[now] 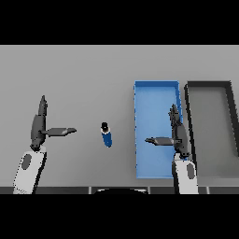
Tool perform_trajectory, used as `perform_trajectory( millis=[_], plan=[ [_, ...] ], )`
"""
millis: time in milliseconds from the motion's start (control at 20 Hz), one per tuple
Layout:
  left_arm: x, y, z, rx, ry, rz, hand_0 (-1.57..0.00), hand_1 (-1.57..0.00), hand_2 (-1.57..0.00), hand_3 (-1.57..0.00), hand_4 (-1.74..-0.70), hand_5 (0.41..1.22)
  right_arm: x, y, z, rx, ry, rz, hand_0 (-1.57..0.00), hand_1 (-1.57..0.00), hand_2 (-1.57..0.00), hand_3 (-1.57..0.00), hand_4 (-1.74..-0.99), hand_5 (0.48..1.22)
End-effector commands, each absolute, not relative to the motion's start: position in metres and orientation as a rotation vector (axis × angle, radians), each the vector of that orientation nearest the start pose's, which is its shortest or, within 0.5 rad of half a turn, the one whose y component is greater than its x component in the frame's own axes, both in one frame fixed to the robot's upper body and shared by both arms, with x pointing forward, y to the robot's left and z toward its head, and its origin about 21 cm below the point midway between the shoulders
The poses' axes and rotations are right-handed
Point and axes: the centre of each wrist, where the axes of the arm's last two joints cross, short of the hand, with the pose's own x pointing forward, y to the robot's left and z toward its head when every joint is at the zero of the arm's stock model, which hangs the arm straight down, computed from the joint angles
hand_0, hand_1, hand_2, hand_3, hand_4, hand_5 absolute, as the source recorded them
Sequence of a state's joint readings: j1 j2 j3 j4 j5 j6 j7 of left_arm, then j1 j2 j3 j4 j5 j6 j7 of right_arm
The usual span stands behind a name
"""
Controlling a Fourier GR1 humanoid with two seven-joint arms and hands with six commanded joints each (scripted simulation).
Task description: Pick up the blue pipe and place it into the blue bin.
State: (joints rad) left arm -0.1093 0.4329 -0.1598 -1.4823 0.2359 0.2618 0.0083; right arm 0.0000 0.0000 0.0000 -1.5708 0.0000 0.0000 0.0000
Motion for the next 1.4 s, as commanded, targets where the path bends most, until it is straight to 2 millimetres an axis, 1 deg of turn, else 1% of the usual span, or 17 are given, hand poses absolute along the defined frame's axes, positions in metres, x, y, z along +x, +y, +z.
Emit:
perform_trajectory(
  millis=[0,200,250,300,350,400,450,600,750,800,950,1050,1150,1200,1250,1300,1350],
  plan=[
    [0.273,0.292,0.027,0.25,-1.554,-0.086,0.0,0.0,0.0,0.0,-1.07,0.591,0.249,-0.228,-0.002,0.0,-1.57,-0.001,0.0,0.0,0.0,0.0,-1.225,0.617],
    [0.275,0.293,0.027,0.25,-1.555,-0.086,0.0,0.0,0.0,0.0,-1.07,0.591,0.251,-0.226,-0.002,0.001,-1.568,0.0,0.0,0.0,0.0,0.0,-1.225,0.617],
    [0.275,0.294,0.028,0.253,-1.56,-0.085,0.0,0.0,0.0,0.0,-1.07,0.591,0.25,-0.226,-0.005,0.001,-1.564,0.0,0.0,0.0,0.0,0.0,-1.225,0.617],
    [0.271,0.307,0.038,0.18,-1.579,-0.275,0.0,0.0,0.0,0.0,-1.07,0.591,0.244,-0.234,-0.001,-0.029,-1.621,0.116,0.0,0.0,0.0,0.0,-1.225,0.617],
    [0.269,0.315,0.042,0.134,-1.569,-0.387,0.0,0.0,0.0,0.0,-1.07,0.59,0.236,-0.234,-0.001,-0.048,-1.648,0.196,0.0,0.0,0.0,0.0,-1.224,0.618],
    [0.271,0.319,0.043,0.094,-1.553,-0.448,0.0,0.0,0.0,0.0,-1.07,0.589,0.232,-0.233,0.004,-0.048,-1.669,0.238,0.0,0.0,0.0,0.0,-1.225,0.618],
    [0.271,0.325,0.045,0.08,-1.536,-0.484,0.0,0.0,0.0,0.0,-1.08,0.587,0.229,-0.231,0.006,-0.055,-1.666,0.272,0.0,0.0,0.0,0.0,-1.225,0.62],
    [0.274,0.331,0.046,0.052,-1.527,-0.53,0.0,0.0,0.0,0.0,-1.08,0.596,0.225,-0.233,0.009,-0.096,-1.652,0.317,0.0,0.0,0.0,0.0,-1.203,0.614],
    [0.266,0.327,0.045,-0.008,-1.541,-0.565,0.0,0.0,0.0,0.0,-1.09,0.605,0.227,-0.232,0.012,-0.124,-1.624,0.321,0.0,0.0,0.0,0.0,-1.185,0.597],
    [0.263,0.321,0.046,-0.06,-1.552,-0.603,0.0,0.0,0.0,0.0,-1.09,0.596,0.231,-0.235,0.012,-0.125,-1.623,0.318,0.0,0.0,0.0,0.0,-1.186,0.598],
    [0.254,0.309,0.046,-0.17,-1.522,-0.683,0.0,0.0,0.0,0.0,-1.1,0.554,0.23,-0.233,0.011,-0.103,-1.651,0.338,0.0,0.0,0.0,0.0,-1.198,0.607],
    [0.25,0.296,0.045,-0.218,-1.48,-0.733,0.0,0.0,0.0,0.0,-1.12,0.514,0.229,-0.23,0.011,-0.099,-1.646,0.343,0.0,0.0,0.0,0.0,-1.205,0.611],
    [0.243,0.28,0.04,-0.284,-1.474,-0.776,0.0,0.0,0.0,0.0,-1.16,0.497,0.228,-0.227,0.012,-0.104,-1.649,0.348,0.0,0.0,0.0,0.0,-1.208,0.612],
    [0.241,0.268,0.036,-0.291,-1.473,-0.795,0.0,0.0,0.0,0.0,-1.17,0.49,0.228,-0.224,0.01,-0.105,-1.641,0.348,0.0,0.0,0.0,0.0,-1.211,0.613],
    [0.238,0.263,0.035,-0.293,-1.474,-0.807,0.0,0.0,0.0,0.0,-1.18,0.484,0.226,-0.227,0.009,-0.109,-1.635,0.348,0.0,0.0,0.0,0.0,-1.212,0.613],
    [0.233,0.259,0.031,-0.296,-1.469,-0.822,0.0,0.0,0.0,0.0,-1.18,0.475,0.225,-0.227,0.01,-0.106,-1.642,0.342,0.0,0.0,0.0,0.0,-1.217,0.615],
    [0.234,0.249,0.028,-0.288,-1.472,-0.83,0.0,0.0,0.0,0.0,-1.18,0.469,0.228,-0.229,0.015,-0.104,-1.644,0.332,0.0,0.0,0.0,0.0,-1.221,0.618]
  ],
)
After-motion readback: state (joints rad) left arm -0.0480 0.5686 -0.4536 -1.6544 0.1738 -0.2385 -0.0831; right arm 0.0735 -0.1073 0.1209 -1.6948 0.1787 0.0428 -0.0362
